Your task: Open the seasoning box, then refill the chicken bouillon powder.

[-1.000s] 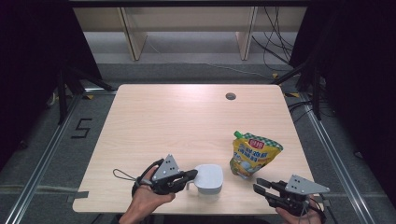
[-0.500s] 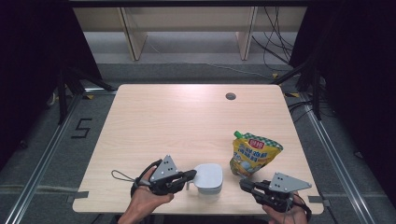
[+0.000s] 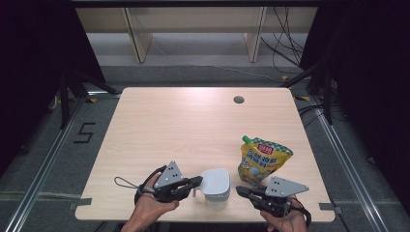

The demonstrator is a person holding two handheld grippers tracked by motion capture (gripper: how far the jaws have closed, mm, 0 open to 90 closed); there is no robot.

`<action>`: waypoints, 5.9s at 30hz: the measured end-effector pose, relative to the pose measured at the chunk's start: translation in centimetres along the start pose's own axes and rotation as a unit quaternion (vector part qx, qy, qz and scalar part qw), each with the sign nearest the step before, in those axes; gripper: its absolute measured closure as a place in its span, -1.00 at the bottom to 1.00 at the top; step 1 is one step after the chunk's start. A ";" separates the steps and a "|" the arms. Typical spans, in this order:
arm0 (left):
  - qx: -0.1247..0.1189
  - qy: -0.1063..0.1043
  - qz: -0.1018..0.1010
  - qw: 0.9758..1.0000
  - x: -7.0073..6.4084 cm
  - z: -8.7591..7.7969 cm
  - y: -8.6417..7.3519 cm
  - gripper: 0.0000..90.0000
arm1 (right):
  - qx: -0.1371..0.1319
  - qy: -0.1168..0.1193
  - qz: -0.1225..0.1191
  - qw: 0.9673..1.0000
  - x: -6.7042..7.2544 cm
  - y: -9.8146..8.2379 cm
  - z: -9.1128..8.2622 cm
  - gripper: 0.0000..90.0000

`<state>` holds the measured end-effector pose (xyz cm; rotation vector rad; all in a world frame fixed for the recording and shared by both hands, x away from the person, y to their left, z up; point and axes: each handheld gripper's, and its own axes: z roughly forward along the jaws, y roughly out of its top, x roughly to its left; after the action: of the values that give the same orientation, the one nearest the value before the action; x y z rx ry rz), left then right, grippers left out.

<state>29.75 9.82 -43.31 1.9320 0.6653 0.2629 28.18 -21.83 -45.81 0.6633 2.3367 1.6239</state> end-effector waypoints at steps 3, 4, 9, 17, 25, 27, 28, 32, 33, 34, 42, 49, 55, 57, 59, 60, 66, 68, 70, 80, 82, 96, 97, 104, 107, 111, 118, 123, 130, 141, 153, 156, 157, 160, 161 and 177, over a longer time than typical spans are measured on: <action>0.000 0.000 0.006 1.000 0.1 0.0 0.0 0.98 | 0.007 -0.006 -0.001 1.000 0.1 0.5 0.4 1.00; 0.000 0.000 0.006 1.000 0.1 0.0 0.0 0.98 | 0.006 -0.005 -0.002 1.000 0.1 0.6 0.6 1.00; -0.001 0.000 0.001 1.000 0.1 0.0 -0.1 0.98 | 0.007 0.007 -0.010 1.000 0.2 0.9 1.4 1.00; -0.004 0.002 0.005 1.000 0.4 -0.5 -0.5 0.78 | 0.004 0.005 -0.004 1.000 0.3 1.7 1.3 1.00; 0.002 0.007 0.013 1.000 0.8 -1.9 -2.3 0.55 | -0.003 0.019 -0.020 1.000 0.6 2.4 2.1 1.00; 0.013 0.011 0.019 1.000 0.7 -2.0 -3.0 0.45 | 0.001 0.013 -0.023 1.000 0.7 2.6 2.2 1.00; 0.016 0.008 0.014 1.000 0.6 -2.1 -4.0 0.31 | -0.010 0.012 -0.029 0.999 0.8 2.8 2.6 1.00; 0.037 0.017 -0.005 0.999 0.1 -2.1 -6.8 0.08 | -0.014 0.025 -0.041 0.999 1.0 3.5 3.2 1.00; 0.059 0.029 0.007 0.998 0.1 -2.3 -7.2 0.05 | -0.013 0.020 -0.041 0.999 1.2 3.6 3.3 1.00; 0.059 0.029 0.007 0.998 0.1 -2.3 -7.2 0.03 | -0.013 0.021 -0.030 0.999 1.4 3.7 3.4 1.00; 0.051 0.039 -0.005 0.998 0.4 -3.0 -7.7 -0.08 | -0.012 0.041 -0.054 0.998 2.2 4.7 4.9 1.00; 0.052 0.037 -0.004 0.998 0.4 -2.7 -7.9 -0.10 | -0.018 0.043 -0.062 0.997 2.7 5.2 5.7 1.00; 0.053 0.036 -0.007 0.998 0.4 -2.8 -7.9 -0.11 | -0.009 0.056 -0.057 0.997 2.7 5.2 6.0 1.00; 0.053 0.035 -0.008 0.998 0.4 -2.7 -7.9 -0.11 | -0.013 0.049 -0.059 0.997 2.8 5.2 6.1 1.00; 0.053 0.038 -0.007 0.998 0.5 -2.7 -8.0 -0.12 | -0.014 0.051 -0.055 0.997 2.9 5.1 6.0 1.00; 0.049 0.038 -0.010 0.998 0.5 -2.7 -8.0 -0.14 | -0.011 0.052 -0.063 0.997 2.7 5.2 5.6 1.00; 0.058 0.051 -0.006 0.997 0.9 -2.7 -8.3 -0.26 | -0.014 0.050 -0.066 0.996 1.9 4.1 3.8 0.84; 0.049 0.049 -0.014 0.998 0.8 -2.5 -8.5 -0.28 | -0.010 0.048 -0.059 0.997 1.7 3.8 3.3 0.80; 0.056 0.060 -0.009 0.997 0.8 -2.4 -8.5 -0.40 | -0.011 0.035 -0.051 0.998 0.8 2.8 1.7 0.69; 0.042 0.077 -0.017 0.996 0.6 -2.5 -8.4 -0.50 | 0.001 -0.038 -0.025 0.999 -1.5 0.0 -3.2 0.43; 0.043 0.080 -0.016 0.996 0.6 -2.5 -8.4 -0.50 | 0.002 -0.039 -0.024 0.999 -1.8 -0.2 -3.6 0.41; 0.052 0.091 -0.012 0.994 0.8 -2.4 -8.5 -0.50 | -0.001 -0.123 0.054 0.991 -4.6 -3.0 -7.5 0.05; 0.052 0.091 -0.012 0.994 0.8 -2.4 -8.5 -0.50 | -0.001 -0.123 0.054 0.991 -4.6 -3.0 -7.5 0.05; 0.054 0.090 -0.016 0.994 0.8 -2.3 -8.6 -0.50 | 0.004 -0.144 0.080 0.986 -5.3 -3.5 -7.4 -0.23; 0.054 0.088 -0.017 0.995 0.8 -2.2 -8.6 -0.50 | -0.006 -0.147 0.064 0.987 -5.9 -3.7 -7.2 -0.28; 0.063 0.084 -0.011 0.994 0.8 -2.1 -8.6 -0.50 | -0.006 -0.149 0.053 0.987 -7.0 -4.0 -6.4 -0.43; 0.073 0.091 -0.002 0.993 1.0 -2.2 -8.6 -0.50 | -0.001 -0.138 0.049 0.989 -7.9 -4.4 -5.0 -0.60; 0.067 0.085 -0.010 0.994 0.8 -2.1 -8.7 -0.50 | -0.003 -0.135 0.053 0.989 -8.4 -4.5 -4.3 -0.63; 0.057 0.086 -0.009 0.995 0.8 -2.0 -8.7 -0.50 | 0.000 -0.138 0.028 0.990 -8.9 -4.4 -3.5 -0.65; 0.063 0.085 0.000 0.994 1.0 -2.0 -8.6 -0.50 | -0.009 -0.125 0.049 0.991 -9.0 -4.3 -2.5 -0.65; 0.079 0.087 -0.003 0.993 1.0 -2.0 -8.7 -0.50 | -0.019 -0.114 0.023 0.993 -9.2 -4.2 -1.3 -0.64; 0.072 0.087 -0.008 0.994 0.9 -1.9 -8.7 -0.50 | -0.020 -0.120 0.015 0.993 -9.5 -4.2 -1.2 -0.64; 0.072 0.087 -0.008 0.994 0.9 -1.9 -8.7 -0.50 | -0.020 -0.120 0.015 0.993 -9.5 -4.2 -1.2 -0.64; 0.073 0.087 -0.003 0.994 0.9 -1.9 -8.7 -0.50 | -0.028 -0.114 0.008 0.993 -9.7 -4.2 -1.0 -0.63; 0.065 0.085 -0.014 0.994 0.8 -1.7 -8.8 -0.50 | -0.024 -0.115 0.025 0.993 -9.5 -4.2 -1.0 -0.63; 0.080 0.085 -0.005 0.993 0.9 -1.6 -8.9 -0.50 | -0.043 -0.112 0.022 0.992 -10.2 -4.2 -0.5 -0.49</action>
<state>26.81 14.42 -50.55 2.0737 0.8293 0.3807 35.90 -28.34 -50.28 0.8378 2.0958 1.5677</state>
